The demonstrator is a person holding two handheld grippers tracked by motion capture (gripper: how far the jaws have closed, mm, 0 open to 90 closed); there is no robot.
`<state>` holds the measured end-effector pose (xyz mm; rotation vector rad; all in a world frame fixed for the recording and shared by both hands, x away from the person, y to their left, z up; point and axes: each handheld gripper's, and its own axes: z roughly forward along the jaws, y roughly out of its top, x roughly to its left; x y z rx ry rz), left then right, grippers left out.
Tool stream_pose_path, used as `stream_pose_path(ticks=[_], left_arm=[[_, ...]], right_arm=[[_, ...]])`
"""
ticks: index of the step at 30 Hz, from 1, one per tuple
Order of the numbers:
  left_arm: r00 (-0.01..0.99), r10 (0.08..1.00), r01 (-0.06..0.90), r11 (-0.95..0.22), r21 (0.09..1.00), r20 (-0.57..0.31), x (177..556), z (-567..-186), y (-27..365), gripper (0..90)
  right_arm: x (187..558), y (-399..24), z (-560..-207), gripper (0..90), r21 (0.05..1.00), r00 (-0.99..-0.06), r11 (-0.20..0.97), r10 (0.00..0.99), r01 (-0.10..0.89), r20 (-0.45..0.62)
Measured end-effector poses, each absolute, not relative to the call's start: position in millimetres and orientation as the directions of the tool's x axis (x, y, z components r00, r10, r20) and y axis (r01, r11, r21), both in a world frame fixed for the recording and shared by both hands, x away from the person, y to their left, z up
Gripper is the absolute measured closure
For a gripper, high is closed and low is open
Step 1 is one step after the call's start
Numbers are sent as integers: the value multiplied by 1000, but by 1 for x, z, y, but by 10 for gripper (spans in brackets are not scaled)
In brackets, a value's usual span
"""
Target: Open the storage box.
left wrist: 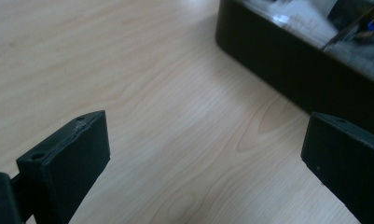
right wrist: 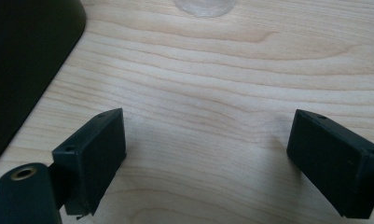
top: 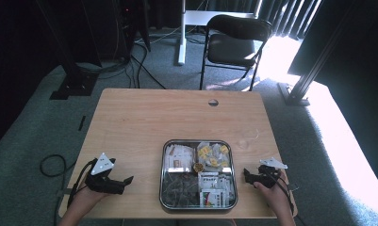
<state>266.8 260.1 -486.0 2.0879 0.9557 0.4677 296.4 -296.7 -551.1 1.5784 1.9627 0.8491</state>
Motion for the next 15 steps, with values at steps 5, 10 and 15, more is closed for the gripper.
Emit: stream_pose_path(ticks=[5,10,15], left_arm=[[677,736,445,-432,784,22,268,-477,248,13],[705,709,426,-444,788,17,270,-475,237,13],[734,679,404,-450,796,12,269,-474,224,13]], right_arm=[[296,-297,-551,108,721,-221,143,975,678,14],[296,-297,-551,109,721,-221,144,975,678,14],[296,-297,-551,108,721,-221,144,975,678,13]])
